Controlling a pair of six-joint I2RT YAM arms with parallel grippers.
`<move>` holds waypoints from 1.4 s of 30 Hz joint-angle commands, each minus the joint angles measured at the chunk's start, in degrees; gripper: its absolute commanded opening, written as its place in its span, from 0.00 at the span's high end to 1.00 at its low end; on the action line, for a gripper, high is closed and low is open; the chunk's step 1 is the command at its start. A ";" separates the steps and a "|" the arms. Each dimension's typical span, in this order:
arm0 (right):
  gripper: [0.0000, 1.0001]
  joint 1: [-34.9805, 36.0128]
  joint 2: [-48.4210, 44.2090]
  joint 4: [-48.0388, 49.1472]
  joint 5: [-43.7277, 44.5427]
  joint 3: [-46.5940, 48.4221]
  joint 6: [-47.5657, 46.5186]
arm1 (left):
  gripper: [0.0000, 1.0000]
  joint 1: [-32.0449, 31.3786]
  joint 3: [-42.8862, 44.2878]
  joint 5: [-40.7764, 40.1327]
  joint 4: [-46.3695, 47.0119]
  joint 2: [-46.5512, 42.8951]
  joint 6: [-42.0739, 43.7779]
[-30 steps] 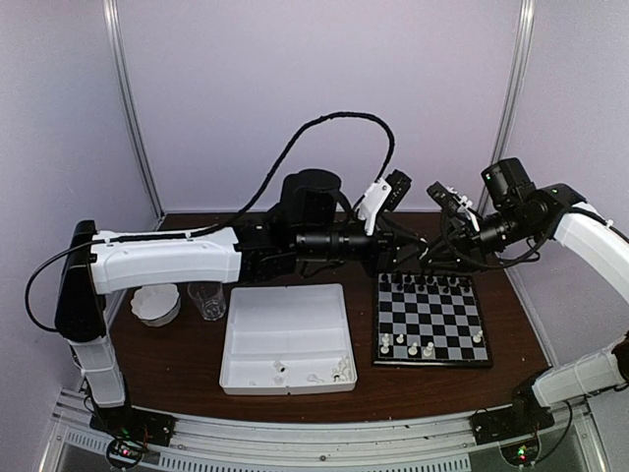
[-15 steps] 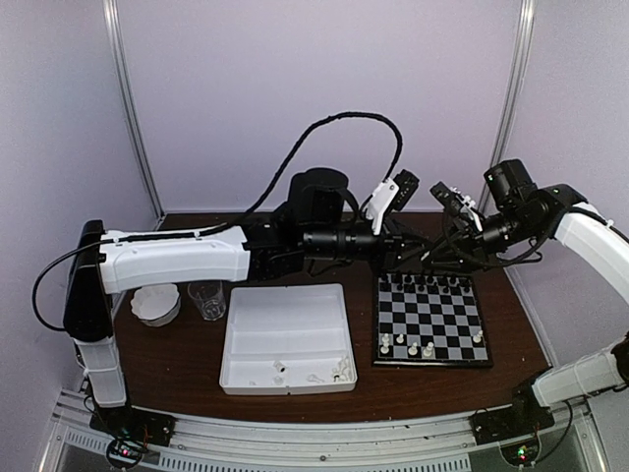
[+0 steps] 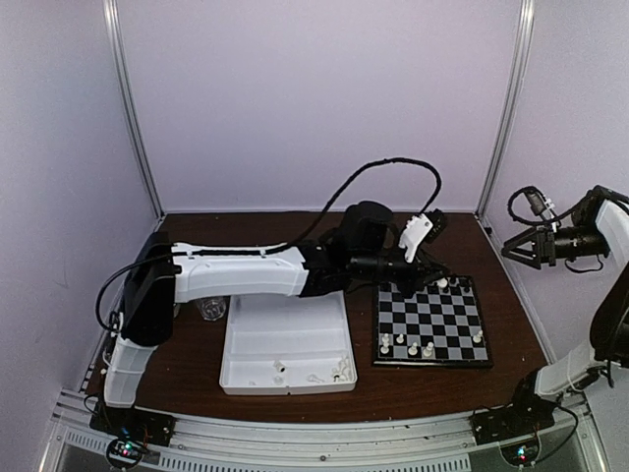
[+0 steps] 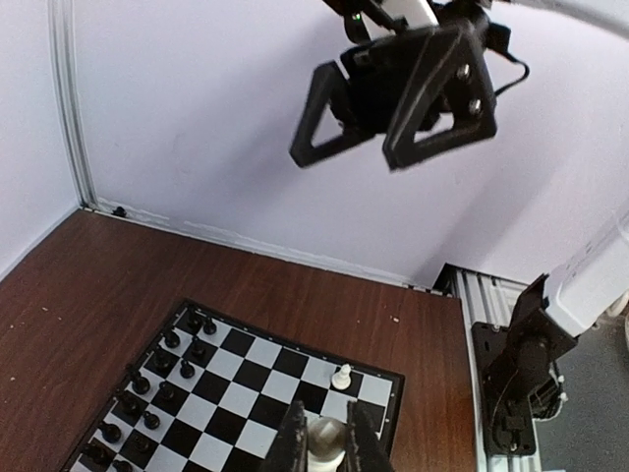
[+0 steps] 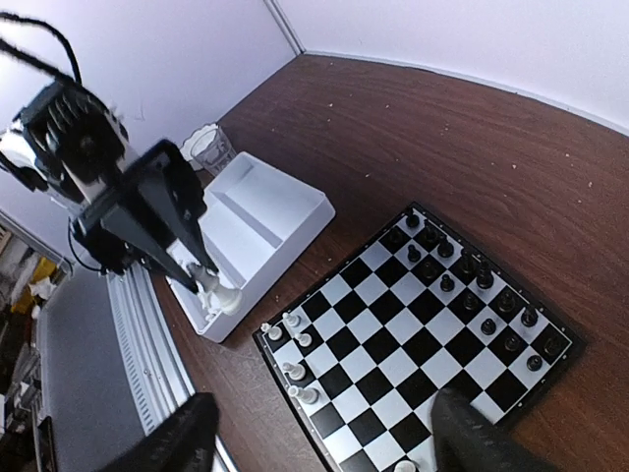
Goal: Set up the chess pieces on the board
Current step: Place the king at e1.
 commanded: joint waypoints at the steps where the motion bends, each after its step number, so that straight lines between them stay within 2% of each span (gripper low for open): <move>1: 0.01 -6.73 4.27 -14.71 -7.48 -1.96 -12.53 | 1.00 -2.83 6.04 0.41 -1.36 6.04 3.84; 5: 0.01 -6.93 2.29 -10.90 -9.75 -5.93 -10.78 | 1.00 -4.36 10.43 0.59 -3.21 11.06 5.09; 6: 0.01 -6.95 1.26 -6.43 -9.32 -6.93 -6.23 | 1.00 -4.73 11.05 0.47 -3.34 11.92 5.10; 10: 0.01 -6.86 -8.62 22.10 0.48 -14.05 27.15 | 1.00 -5.89 12.84 -0.61 -4.11 14.73 4.92; 13: 0.00 -6.84 -16.96 35.61 8.75 -18.17 37.37 | 1.00 -6.91 13.16 -2.49 -4.17 16.07 4.70; 23: 0.00 -6.85 -16.14 33.66 6.36 -18.35 35.73 | 1.00 -7.35 14.10 -7.17 -5.73 19.54 1.17; 29: 0.00 -6.80 -16.21 33.89 5.88 -18.62 35.60 | 1.00 -7.32 17.19 -7.18 -8.87 22.67 -0.67; 42: 0.00 -6.85 -15.75 33.58 4.78 -18.71 34.90 | 1.00 -7.34 16.25 -7.69 -9.82 22.96 -2.16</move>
